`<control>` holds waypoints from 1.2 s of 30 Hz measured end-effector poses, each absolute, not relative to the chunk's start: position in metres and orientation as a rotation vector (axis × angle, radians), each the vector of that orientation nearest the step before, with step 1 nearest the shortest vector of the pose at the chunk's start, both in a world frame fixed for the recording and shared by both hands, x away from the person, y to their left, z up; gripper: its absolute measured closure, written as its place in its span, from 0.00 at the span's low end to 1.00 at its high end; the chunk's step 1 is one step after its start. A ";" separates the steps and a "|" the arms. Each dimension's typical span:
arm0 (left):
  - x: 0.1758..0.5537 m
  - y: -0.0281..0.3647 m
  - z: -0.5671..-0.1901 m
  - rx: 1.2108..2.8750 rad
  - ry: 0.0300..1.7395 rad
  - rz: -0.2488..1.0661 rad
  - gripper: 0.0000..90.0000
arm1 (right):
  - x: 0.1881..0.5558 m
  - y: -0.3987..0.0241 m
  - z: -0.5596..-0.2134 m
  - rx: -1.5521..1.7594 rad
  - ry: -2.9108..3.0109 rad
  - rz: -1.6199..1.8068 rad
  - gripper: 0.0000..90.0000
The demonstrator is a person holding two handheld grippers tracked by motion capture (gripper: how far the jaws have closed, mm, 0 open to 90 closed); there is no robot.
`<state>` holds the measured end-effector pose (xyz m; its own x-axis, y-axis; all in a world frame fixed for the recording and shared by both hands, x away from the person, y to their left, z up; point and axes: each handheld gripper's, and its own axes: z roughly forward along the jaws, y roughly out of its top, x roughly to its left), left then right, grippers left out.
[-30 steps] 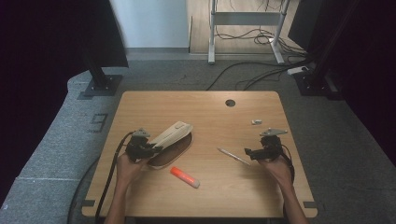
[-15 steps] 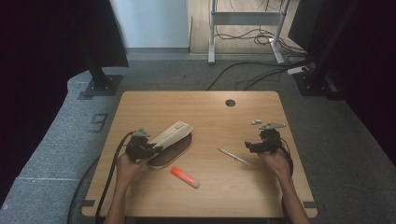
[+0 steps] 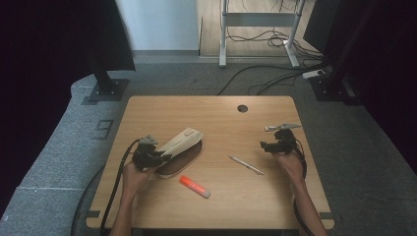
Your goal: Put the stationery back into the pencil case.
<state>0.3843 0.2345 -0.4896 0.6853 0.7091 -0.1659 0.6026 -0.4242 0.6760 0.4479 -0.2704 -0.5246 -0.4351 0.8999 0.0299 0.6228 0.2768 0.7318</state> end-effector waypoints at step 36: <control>0.385 0.235 -0.491 2.165 0.987 0.167 0.80 | 0.513 -0.284 -0.542 1.471 2.088 0.918 0.39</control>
<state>0.3850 0.2348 -0.4912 0.6960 0.6967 -0.1738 0.6005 -0.4320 0.6729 0.5133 -0.2835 -0.5416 -0.3487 0.9367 0.0310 0.6561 0.2203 0.7218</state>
